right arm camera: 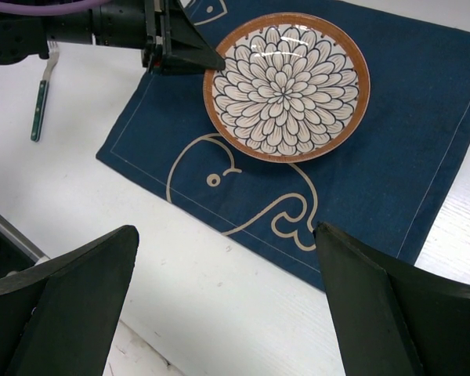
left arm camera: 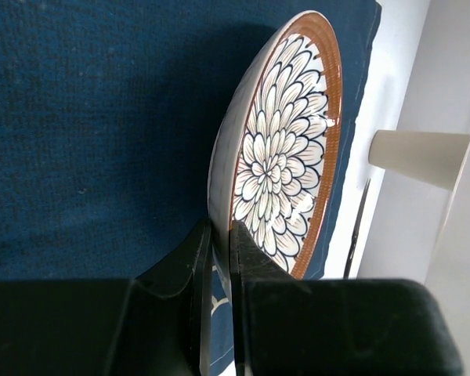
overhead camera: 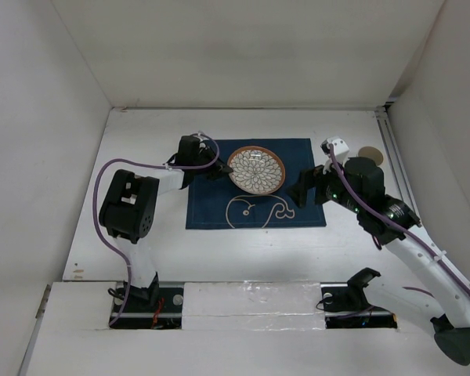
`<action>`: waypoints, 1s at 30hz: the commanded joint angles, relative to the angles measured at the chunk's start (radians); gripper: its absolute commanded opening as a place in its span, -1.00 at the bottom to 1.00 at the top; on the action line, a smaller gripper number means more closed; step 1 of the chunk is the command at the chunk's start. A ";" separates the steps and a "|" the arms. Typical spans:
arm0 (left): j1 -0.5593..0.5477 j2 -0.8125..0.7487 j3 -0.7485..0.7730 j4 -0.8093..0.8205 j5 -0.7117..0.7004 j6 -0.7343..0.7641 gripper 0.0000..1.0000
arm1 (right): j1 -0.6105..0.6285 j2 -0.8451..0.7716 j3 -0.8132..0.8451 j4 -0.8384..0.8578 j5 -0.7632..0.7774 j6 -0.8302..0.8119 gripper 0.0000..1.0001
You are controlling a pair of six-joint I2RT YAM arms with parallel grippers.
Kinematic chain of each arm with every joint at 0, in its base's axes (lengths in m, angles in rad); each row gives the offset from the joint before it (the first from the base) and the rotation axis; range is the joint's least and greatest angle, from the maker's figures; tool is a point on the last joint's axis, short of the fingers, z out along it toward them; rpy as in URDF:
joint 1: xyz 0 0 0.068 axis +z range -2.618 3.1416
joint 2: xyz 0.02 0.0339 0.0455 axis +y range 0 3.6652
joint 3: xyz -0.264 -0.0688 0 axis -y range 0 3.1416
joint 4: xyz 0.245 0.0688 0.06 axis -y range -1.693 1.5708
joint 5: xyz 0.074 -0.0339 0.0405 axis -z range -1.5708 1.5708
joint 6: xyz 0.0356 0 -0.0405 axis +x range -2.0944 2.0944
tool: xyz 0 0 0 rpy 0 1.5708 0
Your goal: Set the dinner table for one person
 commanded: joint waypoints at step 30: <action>0.030 -0.788 0.149 -0.807 -0.684 0.177 1.00 | -0.576 0.398 0.392 -0.122 0.467 0.140 1.00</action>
